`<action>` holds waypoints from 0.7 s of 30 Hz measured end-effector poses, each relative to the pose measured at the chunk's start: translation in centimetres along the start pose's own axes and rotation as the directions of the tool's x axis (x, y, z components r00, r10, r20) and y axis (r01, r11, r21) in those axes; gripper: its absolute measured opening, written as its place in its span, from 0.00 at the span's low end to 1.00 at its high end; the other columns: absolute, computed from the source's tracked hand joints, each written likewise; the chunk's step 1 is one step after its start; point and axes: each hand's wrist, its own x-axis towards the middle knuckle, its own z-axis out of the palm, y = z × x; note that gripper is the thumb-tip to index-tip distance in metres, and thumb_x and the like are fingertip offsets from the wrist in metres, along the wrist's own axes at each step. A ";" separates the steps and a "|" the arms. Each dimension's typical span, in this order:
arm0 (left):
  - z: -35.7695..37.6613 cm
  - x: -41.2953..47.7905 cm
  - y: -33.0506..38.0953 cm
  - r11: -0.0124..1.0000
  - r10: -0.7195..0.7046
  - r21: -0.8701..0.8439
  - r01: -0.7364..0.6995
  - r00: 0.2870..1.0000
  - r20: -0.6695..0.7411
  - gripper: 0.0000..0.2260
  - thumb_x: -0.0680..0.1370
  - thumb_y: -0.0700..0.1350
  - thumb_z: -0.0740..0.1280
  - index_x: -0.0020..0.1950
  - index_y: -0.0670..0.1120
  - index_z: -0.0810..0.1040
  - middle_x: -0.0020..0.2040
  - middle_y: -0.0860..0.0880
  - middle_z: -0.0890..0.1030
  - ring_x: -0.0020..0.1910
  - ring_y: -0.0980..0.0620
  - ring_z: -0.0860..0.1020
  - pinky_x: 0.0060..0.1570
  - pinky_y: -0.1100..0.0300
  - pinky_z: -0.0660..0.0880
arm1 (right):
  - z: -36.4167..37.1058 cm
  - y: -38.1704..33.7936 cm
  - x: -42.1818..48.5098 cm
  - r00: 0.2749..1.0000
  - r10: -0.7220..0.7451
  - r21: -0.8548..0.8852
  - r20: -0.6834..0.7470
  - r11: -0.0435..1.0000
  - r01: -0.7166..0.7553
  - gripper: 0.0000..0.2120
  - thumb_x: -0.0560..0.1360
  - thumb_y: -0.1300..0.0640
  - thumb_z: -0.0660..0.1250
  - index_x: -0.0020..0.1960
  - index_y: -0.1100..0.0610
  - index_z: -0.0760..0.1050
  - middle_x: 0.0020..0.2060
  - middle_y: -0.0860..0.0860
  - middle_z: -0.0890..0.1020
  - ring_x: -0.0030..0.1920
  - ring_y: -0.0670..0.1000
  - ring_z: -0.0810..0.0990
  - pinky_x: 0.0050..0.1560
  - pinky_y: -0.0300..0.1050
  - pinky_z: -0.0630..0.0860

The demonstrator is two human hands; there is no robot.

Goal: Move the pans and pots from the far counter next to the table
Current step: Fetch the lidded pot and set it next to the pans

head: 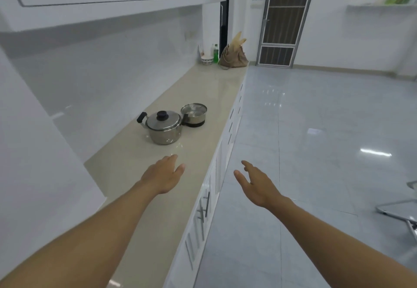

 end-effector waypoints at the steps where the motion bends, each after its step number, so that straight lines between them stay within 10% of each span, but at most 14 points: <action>1: -0.1 1.3 0.0 1.000 0.003 0.001 -0.003 1.000 -0.001 0.28 0.83 0.60 0.50 0.79 0.48 0.58 0.77 0.46 0.64 0.74 0.44 0.66 0.70 0.47 0.64 | -0.1 0.1 1.3 1.000 0.001 -0.001 0.003 1.000 -0.001 0.34 0.81 0.35 0.52 0.80 0.52 0.55 0.76 0.53 0.67 0.75 0.55 0.67 0.74 0.55 0.63; 17: -1.9 21.0 0.0 0.971 -0.227 -0.087 0.223 0.973 -0.047 0.17 0.81 0.59 0.52 0.62 0.50 0.69 0.65 0.49 0.74 0.61 0.45 0.75 0.59 0.46 0.73 | -1.7 2.5 28.1 0.970 -0.141 -0.007 0.200 0.989 0.146 0.35 0.79 0.33 0.52 0.80 0.51 0.56 0.75 0.54 0.68 0.73 0.55 0.69 0.72 0.52 0.65; 21: -2.2 23.9 -1.0 0.937 -0.326 -0.158 0.311 0.942 -0.080 0.22 0.81 0.60 0.53 0.70 0.49 0.67 0.68 0.48 0.72 0.67 0.44 0.72 0.63 0.46 0.71 | -0.7 1.6 33.6 0.941 -0.200 -0.003 0.274 0.978 0.209 0.35 0.80 0.35 0.54 0.80 0.52 0.56 0.75 0.54 0.68 0.73 0.55 0.68 0.72 0.52 0.65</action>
